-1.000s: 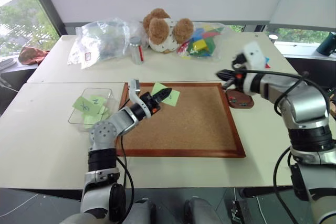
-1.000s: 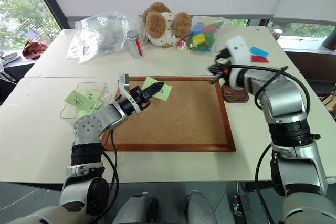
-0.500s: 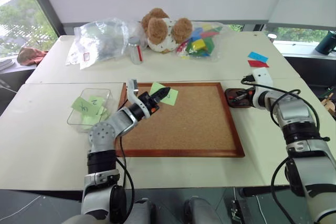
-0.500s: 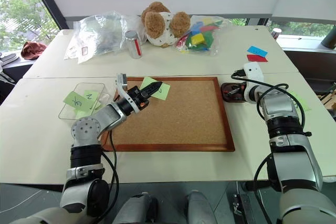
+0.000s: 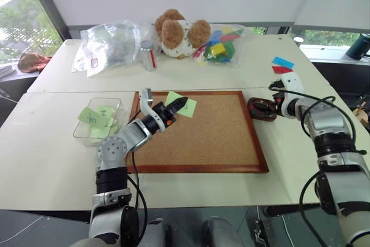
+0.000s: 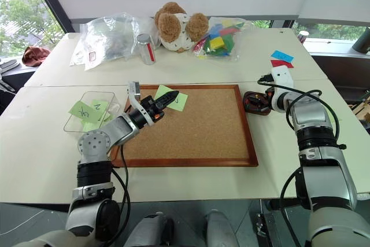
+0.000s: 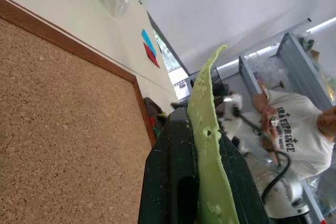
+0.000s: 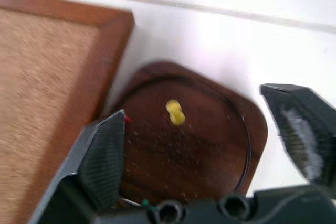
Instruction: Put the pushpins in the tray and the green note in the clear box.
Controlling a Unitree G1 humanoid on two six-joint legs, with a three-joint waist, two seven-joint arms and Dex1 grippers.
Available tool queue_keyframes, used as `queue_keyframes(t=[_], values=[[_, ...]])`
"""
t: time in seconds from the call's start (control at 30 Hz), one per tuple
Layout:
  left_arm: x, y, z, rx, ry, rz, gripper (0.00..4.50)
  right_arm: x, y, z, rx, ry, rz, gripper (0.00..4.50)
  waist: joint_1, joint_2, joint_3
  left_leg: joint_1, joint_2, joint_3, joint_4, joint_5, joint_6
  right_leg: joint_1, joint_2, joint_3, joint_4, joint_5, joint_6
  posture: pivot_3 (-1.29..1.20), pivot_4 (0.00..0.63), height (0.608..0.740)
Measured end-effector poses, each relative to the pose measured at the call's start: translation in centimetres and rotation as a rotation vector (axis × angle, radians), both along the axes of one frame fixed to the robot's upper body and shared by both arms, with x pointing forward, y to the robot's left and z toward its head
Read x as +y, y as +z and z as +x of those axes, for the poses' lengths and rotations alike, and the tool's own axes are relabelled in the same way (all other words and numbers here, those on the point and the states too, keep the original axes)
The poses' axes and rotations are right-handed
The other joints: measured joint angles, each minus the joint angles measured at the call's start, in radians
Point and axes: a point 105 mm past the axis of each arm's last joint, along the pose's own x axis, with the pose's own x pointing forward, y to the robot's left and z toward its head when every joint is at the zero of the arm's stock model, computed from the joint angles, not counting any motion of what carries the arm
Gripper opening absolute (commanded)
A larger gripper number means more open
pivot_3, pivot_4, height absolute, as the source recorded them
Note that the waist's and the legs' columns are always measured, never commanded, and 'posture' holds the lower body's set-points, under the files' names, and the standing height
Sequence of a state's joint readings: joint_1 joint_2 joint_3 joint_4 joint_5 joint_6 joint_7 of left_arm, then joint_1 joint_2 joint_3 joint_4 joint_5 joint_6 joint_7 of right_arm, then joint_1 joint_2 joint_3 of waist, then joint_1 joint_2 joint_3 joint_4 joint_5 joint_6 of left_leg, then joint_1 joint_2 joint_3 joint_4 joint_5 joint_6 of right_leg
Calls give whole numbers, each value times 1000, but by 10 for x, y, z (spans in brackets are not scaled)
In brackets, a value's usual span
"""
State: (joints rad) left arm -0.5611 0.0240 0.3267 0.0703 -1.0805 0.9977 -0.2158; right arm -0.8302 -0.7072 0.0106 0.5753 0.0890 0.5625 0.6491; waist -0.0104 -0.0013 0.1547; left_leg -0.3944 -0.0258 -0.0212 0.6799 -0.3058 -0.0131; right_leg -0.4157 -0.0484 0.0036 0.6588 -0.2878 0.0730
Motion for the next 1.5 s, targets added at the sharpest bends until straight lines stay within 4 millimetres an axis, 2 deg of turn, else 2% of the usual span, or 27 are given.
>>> queue_keyframes(t=[0.13,0.23,0.43,0.53,0.57,0.67,0.8,0.93,1.1,1.3,1.4,1.47,1.5], values=[[6,6,-2,-50,13,46,0,13,29,-6,-61,78,0,4465,0,0,0,0,0,0,0,0,0,0,0,0,0,0,0,0,150,740],[7,14,-4,-104,32,75,0,33,41,-13,-82,174,13,4465,0,0,0,0,0,0,0,0,0,0,0,0,0,0,0,0,150,740],[20,38,-12,-215,115,146,0,99,51,-49,-83,523,44,4465,0,0,0,0,0,-1,-1,0,0,0,0,0,0,0,0,0,150,740],[33,43,-14,-250,197,221,0,130,53,-73,-78,713,69,4465,0,0,0,0,0,-1,-1,0,0,0,0,0,0,0,0,0,150,740],[43,46,-14,-267,257,281,0,142,54,-85,-76,798,72,4465,0,0,0,0,0,-1,-1,0,0,0,0,0,0,0,0,0,150,740],[73,56,-12,-311,428,431,0,160,50,-103,-54,937,66,4465,0,-1,0,0,0,-2,-1,0,0,0,0,0,0,0,0,0,150,740],[138,69,-11,-347,685,704,0,169,44,-110,-32,1007,58,4465,-1,-1,0,1,0,-2,-2,0,0,-1,0,0,0,0,0,0,150,740],[175,71,-9,-330,790,859,0,176,41,-112,-30,1040,57,4465,7,-1,1,0,0,-2,-2,0,0,0,-1,0,-1,0,0,0,150,740],[194,53,-2,-252,778,927,0,179,37,-112,-26,1050,49,4465,16,-1,1,0,0,-2,-2,-1,1,0,-1,-1,-3,0,0,0,150,740],[203,31,4,-164,759,984,0,178,38,-111,-38,1036,46,4465,20,-2,1,-2,0,-2,-2,-1,1,-2,-2,-1,-3,0,0,0,150,740],[206,21,5,-127,750,1007,835,178,37,-111,-41,1028,44,4500,20,-2,1,-4,0,-2,-2,-1,1,-4,-2,-1,-3,0,0,0,150,740],[208,16,5,-106,742,1015,1698,177,36,-112,-39,1023,42,4500,20,-2,1,-7,0,-2,-1,-1,1,-8,-2,-1,-2,0,0,0,150,740],[208,15,4,-99,737,1018,2271,177,36,-111,-39,1018,40,4500,20,-2,1,-10,0,-2,0,-1,0,-10,-2,-1,-1,0,0,0,150,740]])
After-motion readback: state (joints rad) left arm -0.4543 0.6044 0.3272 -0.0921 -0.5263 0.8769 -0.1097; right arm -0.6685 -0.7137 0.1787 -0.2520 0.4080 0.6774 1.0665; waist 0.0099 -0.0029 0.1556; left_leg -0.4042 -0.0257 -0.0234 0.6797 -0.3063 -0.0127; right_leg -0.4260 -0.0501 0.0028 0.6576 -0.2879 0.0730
